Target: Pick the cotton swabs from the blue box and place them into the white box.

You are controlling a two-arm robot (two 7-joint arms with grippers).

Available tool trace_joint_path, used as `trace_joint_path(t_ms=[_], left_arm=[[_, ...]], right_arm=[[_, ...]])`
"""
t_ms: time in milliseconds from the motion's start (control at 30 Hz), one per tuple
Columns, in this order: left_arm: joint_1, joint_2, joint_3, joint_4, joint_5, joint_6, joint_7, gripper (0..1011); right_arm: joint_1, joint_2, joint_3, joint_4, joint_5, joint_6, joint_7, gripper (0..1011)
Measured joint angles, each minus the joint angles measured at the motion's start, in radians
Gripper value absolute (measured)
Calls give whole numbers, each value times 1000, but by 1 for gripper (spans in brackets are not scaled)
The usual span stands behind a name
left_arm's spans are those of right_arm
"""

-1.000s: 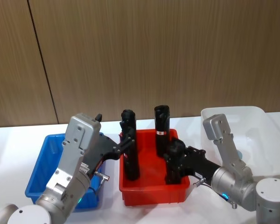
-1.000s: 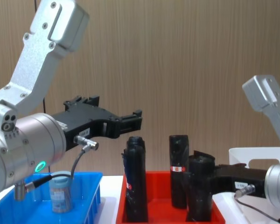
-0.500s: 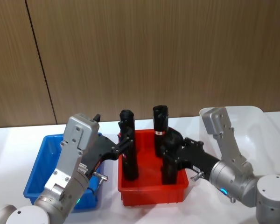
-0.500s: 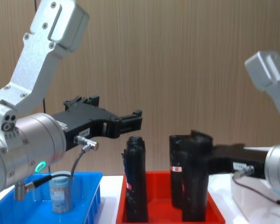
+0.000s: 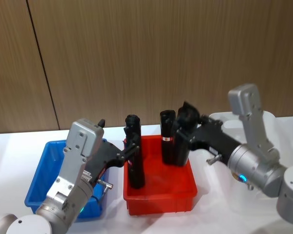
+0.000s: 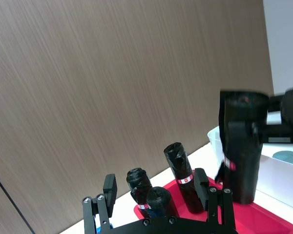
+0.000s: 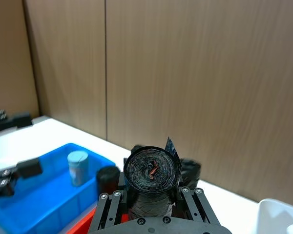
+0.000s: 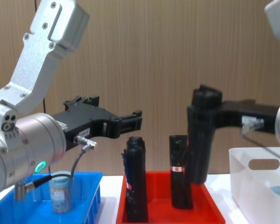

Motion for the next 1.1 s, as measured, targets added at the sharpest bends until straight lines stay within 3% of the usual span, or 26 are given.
trace_joint_path(t_ms=[533,867,1100], left_arm=[[0,0,0,0,0,0,0,1004],[0,0,0,0,0,0,0,1004],[0,0,0,0,0,0,0,1004]], right_arm=[[56,42,70,-7,-5,-8,-80,497],[120,67,112,78,-46,-30,-117,497],[174,71,126,184,-86,-51,-133,497]])
